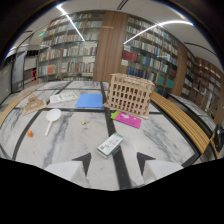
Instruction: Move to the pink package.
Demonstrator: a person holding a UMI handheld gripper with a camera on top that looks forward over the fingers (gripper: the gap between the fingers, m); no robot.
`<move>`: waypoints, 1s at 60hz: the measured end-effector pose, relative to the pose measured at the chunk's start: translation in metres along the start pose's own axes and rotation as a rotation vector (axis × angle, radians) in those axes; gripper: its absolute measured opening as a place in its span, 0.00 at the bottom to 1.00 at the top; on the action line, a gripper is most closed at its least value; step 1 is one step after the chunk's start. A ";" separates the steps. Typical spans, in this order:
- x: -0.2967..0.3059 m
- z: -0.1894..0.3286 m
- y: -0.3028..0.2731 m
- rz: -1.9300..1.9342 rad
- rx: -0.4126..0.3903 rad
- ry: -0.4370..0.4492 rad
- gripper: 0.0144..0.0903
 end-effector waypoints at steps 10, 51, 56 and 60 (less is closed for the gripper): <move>0.068 0.056 -0.005 0.016 -0.022 0.059 0.94; 0.143 0.328 -0.038 -0.001 -0.067 0.024 0.94; 0.145 0.344 -0.035 -0.004 -0.076 0.027 0.94; 0.145 0.354 -0.032 -0.004 -0.081 0.021 0.94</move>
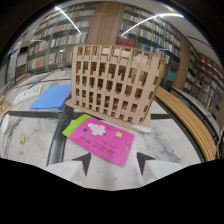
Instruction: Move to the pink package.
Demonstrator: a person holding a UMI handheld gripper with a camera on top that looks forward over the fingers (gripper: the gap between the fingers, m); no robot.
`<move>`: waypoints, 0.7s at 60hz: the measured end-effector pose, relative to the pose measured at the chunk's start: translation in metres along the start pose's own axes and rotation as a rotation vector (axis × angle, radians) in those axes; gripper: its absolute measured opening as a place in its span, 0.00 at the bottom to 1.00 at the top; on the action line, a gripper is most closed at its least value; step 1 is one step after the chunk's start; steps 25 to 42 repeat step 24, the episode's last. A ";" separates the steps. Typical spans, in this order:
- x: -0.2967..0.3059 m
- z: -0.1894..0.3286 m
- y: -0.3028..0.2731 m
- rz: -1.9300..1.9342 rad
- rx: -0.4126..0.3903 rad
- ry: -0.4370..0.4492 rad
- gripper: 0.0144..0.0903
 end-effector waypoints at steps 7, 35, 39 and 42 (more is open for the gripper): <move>-0.001 0.010 0.004 0.004 -0.005 -0.004 0.94; 0.000 0.012 0.007 0.000 -0.005 -0.001 0.94; 0.000 0.012 0.007 0.000 -0.005 -0.001 0.94; 0.000 0.012 0.007 0.000 -0.005 -0.001 0.94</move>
